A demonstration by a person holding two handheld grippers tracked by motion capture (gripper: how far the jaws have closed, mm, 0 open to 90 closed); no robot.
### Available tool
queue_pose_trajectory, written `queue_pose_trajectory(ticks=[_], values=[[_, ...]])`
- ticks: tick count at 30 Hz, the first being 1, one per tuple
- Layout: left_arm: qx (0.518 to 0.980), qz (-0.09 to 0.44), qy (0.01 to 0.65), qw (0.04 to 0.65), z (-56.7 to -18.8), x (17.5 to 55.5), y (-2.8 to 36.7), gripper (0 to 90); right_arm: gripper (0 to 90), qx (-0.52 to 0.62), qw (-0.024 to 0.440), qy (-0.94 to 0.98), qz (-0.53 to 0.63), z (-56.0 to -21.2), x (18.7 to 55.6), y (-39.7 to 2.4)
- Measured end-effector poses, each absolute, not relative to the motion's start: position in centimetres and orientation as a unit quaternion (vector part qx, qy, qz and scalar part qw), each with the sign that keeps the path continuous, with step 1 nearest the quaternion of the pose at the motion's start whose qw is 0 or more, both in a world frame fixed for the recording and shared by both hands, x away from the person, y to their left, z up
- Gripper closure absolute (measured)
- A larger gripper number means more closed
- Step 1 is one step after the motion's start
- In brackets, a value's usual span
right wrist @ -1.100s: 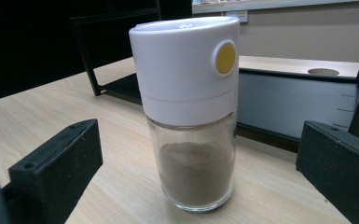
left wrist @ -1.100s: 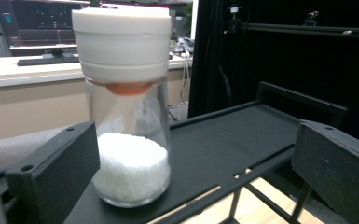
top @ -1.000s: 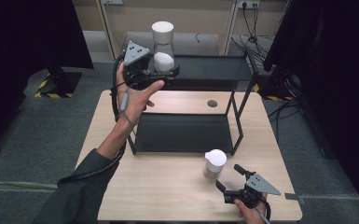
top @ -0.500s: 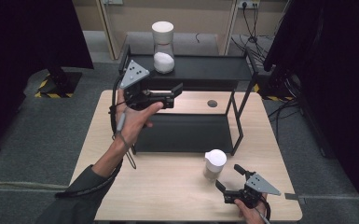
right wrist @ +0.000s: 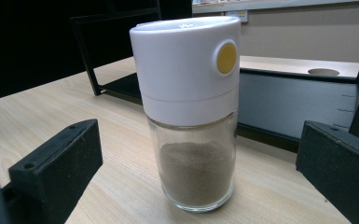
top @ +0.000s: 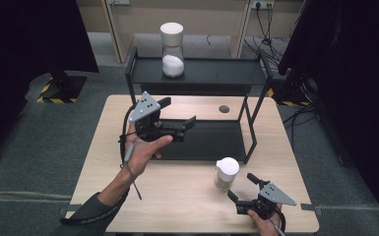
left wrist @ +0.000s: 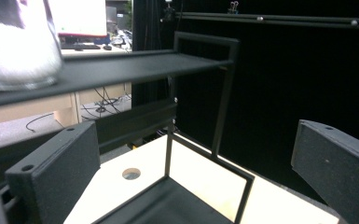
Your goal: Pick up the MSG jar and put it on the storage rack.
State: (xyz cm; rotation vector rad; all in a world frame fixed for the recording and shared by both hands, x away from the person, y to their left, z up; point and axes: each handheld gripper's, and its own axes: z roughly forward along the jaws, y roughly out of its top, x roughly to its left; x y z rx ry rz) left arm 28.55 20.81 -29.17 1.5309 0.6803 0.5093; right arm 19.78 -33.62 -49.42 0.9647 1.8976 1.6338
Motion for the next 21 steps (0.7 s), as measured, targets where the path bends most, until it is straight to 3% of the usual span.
queue_pose_trajectory(ticks=[21], values=[[0.691, 0.213, 0.290, 0.627, -36.3, 27.2, 21.2, 0.1, 0.6, 0.350, 0.227, 0.689, 0.592, -49.5, 19.9, -33.6]])
